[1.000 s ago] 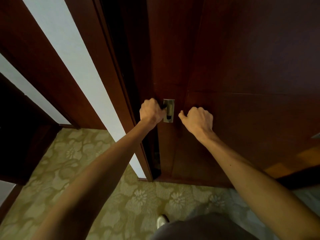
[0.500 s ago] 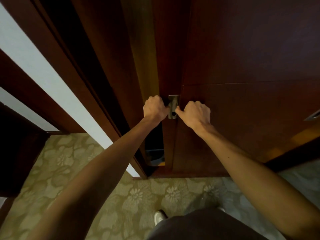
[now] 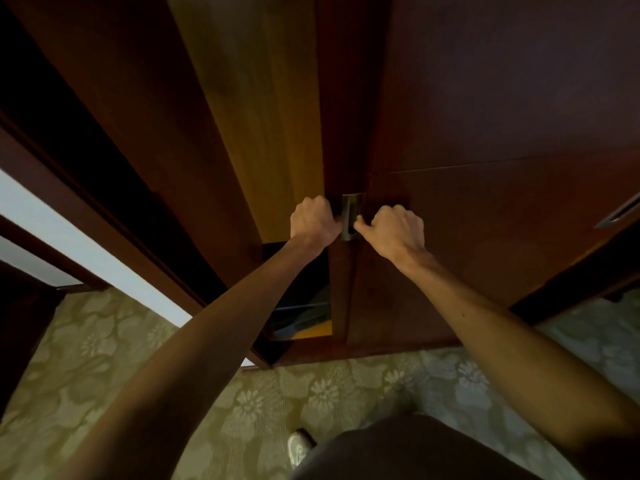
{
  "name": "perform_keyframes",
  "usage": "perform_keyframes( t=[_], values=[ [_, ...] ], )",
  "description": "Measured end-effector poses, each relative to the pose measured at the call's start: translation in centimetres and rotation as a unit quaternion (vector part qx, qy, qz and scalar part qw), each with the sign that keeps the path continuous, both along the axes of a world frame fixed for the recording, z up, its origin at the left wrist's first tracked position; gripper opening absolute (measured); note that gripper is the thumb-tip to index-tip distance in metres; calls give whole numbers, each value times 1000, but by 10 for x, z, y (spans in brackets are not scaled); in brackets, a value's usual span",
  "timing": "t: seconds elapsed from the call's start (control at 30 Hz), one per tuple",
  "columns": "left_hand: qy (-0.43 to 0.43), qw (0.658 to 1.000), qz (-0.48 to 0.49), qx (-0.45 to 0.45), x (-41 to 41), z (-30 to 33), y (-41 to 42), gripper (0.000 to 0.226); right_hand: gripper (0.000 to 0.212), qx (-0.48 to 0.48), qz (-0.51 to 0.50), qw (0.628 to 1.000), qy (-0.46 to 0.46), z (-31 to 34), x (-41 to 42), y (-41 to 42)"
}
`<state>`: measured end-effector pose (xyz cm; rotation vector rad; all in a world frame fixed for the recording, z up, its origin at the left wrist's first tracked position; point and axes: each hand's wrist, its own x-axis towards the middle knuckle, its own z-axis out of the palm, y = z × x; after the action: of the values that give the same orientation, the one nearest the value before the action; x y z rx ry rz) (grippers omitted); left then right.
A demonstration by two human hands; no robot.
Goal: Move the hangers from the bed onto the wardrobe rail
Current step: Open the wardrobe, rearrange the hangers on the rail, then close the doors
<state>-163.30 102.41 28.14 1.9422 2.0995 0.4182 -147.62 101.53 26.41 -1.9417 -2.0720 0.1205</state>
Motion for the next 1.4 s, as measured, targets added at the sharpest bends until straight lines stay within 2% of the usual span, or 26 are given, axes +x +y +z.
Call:
perform_keyframes(
  t=[0.33,0.87,1.4],
  values=[
    [-3,999,-36,6,64,4,7,21,60,-7,-23,1000,5,5,71,5],
    [36,996,-82,12,146,-4,25,26,61,-20,-63,998,8,10,148,13],
    [32,996,-85,-14,183,-7,40,25,62,-12,-41,999,17,1,174,20]
  ],
)
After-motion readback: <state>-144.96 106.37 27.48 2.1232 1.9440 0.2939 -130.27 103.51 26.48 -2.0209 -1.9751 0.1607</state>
